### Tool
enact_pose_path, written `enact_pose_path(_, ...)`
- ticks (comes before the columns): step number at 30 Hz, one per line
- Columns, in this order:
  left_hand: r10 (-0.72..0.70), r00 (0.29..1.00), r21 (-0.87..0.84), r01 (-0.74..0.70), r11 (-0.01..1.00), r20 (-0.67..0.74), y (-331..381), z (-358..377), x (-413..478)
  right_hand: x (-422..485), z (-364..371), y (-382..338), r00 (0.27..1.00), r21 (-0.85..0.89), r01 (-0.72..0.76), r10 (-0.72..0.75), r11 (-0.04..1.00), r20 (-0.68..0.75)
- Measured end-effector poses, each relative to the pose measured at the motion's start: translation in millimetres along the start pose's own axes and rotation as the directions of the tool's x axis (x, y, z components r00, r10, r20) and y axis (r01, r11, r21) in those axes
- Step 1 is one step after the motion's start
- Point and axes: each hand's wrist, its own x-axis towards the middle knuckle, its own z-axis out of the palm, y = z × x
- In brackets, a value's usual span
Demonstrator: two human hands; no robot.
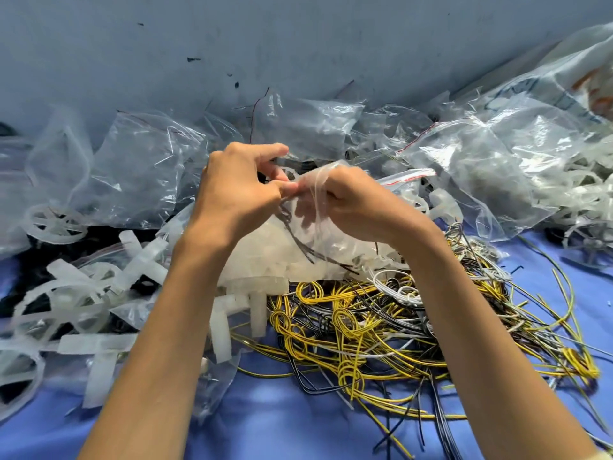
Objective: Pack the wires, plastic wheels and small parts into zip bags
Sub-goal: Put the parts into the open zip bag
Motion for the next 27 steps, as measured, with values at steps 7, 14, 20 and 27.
enact_pose_path(7,-0.035,0.997,0.021,0.033,0.999,0.065,-3.0,-1.0,0.9,-3.5,10.5,7.6,0.861,-0.34,-0.135,0.28,0.931,0.425)
enact_pose_path(14,0.0,0.917,0.189,-0.082,0.979,0.399,-3.2,1.1,-1.8,-4.3,21.4,-0.3,0.849,-0.35,-0.193,0.335,0.917,0.409)
enact_pose_path(20,0.013,0.937,0.17,-0.077,0.982,0.348,-4.3,4.6,-1.1,-3.8,22.6,5.2,0.88,-0.449,-0.19,0.354,0.873,0.316)
enact_pose_path(27,0.009,0.956,0.174,-0.063,0.983,0.293,-1.4,5.6,-0.5,1.9,6.7,8.1,0.961,-0.166,-0.267,0.251,0.949,-0.116)
